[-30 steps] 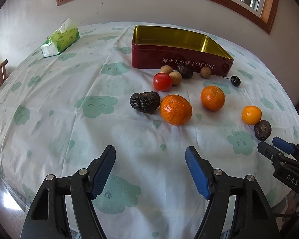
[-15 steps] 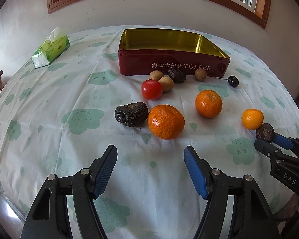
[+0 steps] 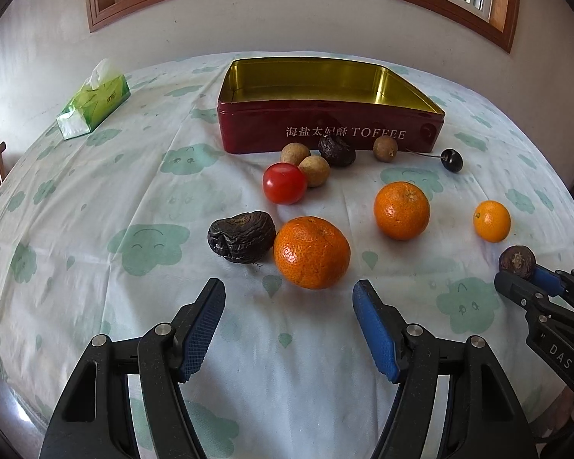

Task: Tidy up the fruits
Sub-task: 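Grasp the dark dried plum with the right tool while the left tool approaches the large orange, then grasp the large orange with the left tool and lift it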

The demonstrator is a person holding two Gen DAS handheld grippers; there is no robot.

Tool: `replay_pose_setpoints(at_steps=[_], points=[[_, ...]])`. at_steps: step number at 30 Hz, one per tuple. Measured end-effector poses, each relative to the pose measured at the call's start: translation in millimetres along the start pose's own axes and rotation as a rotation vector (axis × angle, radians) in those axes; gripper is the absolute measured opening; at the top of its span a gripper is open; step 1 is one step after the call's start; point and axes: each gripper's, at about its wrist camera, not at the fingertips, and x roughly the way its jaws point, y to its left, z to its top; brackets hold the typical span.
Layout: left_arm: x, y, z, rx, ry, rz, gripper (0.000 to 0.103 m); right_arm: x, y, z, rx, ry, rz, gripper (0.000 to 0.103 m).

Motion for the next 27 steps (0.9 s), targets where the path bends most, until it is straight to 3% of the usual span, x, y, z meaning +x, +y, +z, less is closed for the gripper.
replay_pose_setpoints(at_steps=[15,19,22,27], points=[[15.7,-3.8,14.5,-0.009,0.002,0.023,0.069,-0.6,-5.0,-0.6,0.015,-0.003,-0.001,0.031],[17.3,-3.5,16.6,-0.007,0.005,0.015,0.062,-0.6,-5.4,-0.6,0.014,-0.003,-0.002,0.031],[15.7,-8.1,14.5,0.015,0.006,-0.018,0.042,-0.5,-6.0,-0.2,0.012,-0.002,-0.003,0.031],[14.6,-7.6,12.7,0.02,0.005,-0.024,0.041,-0.7,-5.8,-0.1,0.013,-0.003,-0.003,0.031]])
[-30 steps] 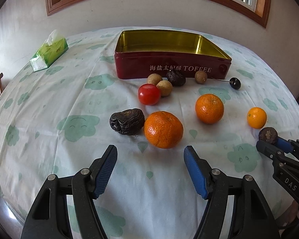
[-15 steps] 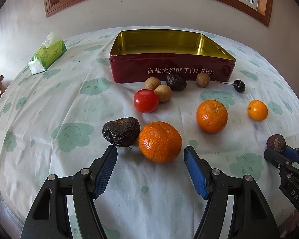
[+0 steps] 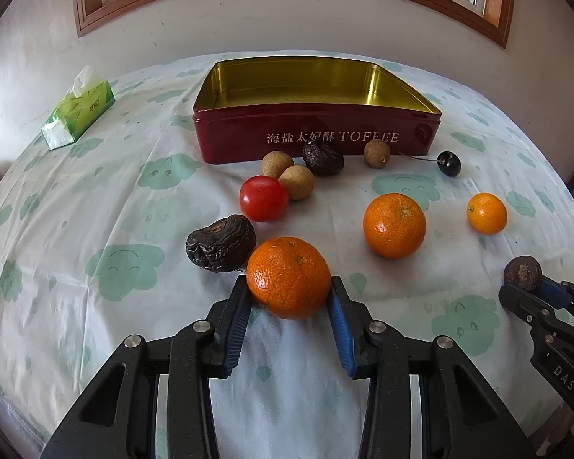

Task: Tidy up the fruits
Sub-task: 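Grasp the large orange with the left tool and lift it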

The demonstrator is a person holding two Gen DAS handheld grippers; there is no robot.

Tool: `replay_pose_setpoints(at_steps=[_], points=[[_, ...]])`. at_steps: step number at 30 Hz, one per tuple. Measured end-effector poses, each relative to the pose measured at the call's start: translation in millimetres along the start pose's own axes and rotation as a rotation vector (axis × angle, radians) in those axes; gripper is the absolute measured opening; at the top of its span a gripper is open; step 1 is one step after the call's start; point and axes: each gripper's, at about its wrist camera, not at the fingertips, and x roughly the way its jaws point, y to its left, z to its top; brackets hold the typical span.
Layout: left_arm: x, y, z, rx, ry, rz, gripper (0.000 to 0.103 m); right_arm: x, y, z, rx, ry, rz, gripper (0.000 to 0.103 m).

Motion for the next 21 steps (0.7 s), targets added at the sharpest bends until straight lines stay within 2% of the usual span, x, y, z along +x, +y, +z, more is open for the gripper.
replay_pose_setpoints(at_steps=[21], points=[[-14.1,-6.7,-9.5,0.033,0.0,-0.006,0.04,-0.1,1.0,0.2,-0.003,0.003,-0.005,0.031]])
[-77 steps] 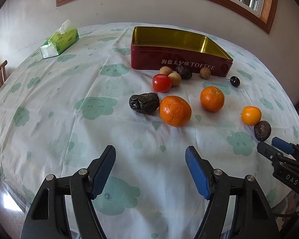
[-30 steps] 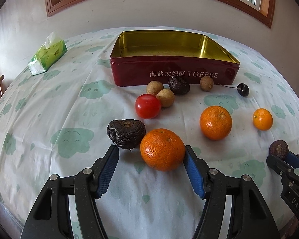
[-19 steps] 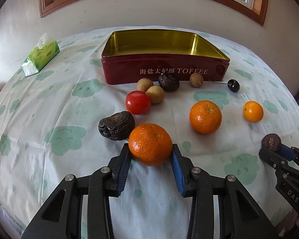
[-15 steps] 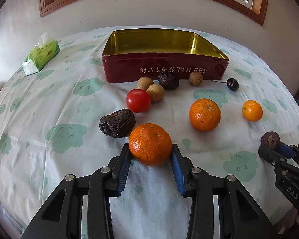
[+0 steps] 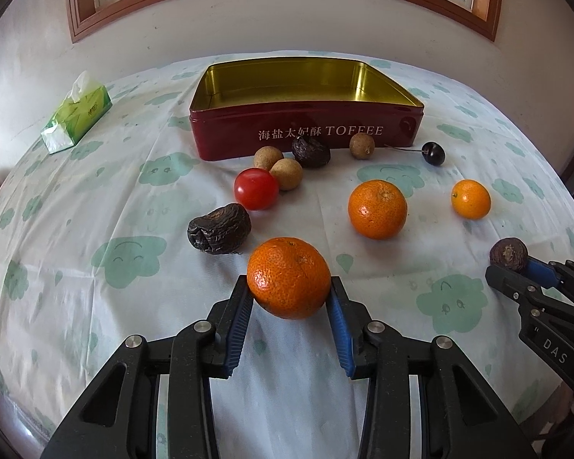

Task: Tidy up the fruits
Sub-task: 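Grasp the large orange with the left tool and lift it, then carry the orange and dried plum over the red tin with both tools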

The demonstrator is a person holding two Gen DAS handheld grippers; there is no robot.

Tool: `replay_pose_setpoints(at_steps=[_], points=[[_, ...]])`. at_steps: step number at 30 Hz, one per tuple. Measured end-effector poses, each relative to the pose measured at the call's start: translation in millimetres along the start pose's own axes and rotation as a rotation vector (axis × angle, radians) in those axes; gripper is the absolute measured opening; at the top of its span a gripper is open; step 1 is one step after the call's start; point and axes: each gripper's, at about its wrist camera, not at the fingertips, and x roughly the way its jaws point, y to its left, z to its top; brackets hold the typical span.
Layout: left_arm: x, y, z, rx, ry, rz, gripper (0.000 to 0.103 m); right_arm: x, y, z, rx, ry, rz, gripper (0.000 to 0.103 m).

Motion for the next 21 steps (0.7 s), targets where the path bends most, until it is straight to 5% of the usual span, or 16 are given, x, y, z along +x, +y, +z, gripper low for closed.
replay_pose_setpoints(at_steps=[21], points=[[-20.6,0.2,4.0,0.001,-0.048,-0.032,0.04,-23.6,-1.2,6.9,-0.002,-0.05,-0.011,0.031]])
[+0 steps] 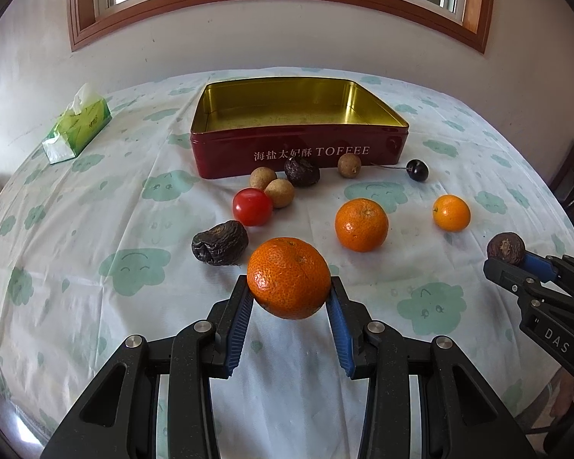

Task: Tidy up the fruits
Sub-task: 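Carry the orange and dried plum over the red tin with both tools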

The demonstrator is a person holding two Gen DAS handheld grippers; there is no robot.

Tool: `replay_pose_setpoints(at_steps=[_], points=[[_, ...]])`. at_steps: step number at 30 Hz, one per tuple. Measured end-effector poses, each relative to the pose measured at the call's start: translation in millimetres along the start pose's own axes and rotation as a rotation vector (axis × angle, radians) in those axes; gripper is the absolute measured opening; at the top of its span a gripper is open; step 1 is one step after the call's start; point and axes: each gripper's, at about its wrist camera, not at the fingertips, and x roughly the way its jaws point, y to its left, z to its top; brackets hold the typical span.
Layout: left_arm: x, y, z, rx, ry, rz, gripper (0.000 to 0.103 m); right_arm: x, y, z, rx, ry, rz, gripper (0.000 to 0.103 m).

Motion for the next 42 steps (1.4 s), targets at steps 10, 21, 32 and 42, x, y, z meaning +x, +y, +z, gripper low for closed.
replay_pose_setpoints(at_steps=[10,21,32,42], points=[[-10.3,4.7,12.1,-0.012,-0.039,0.005,0.04,-7.6,1.0,12.2,-0.007,-0.029,0.004,0.031],[-13.6,15.6,27.6,-0.025,-0.077,0.034,0.04,-12.4,5.0,38.6,-0.027,-0.077,0.05,0.031],[-4.0,42.5,66.5,-0.062,-0.126,0.071,0.04,2.3,6.4,87.2,-0.038,-0.112,0.075,0.03],[22.3,55.8,107.7,-0.068,-0.141,0.066,0.04,33.3,16.7,131.4,-0.073,-0.125,0.083,0.03]])
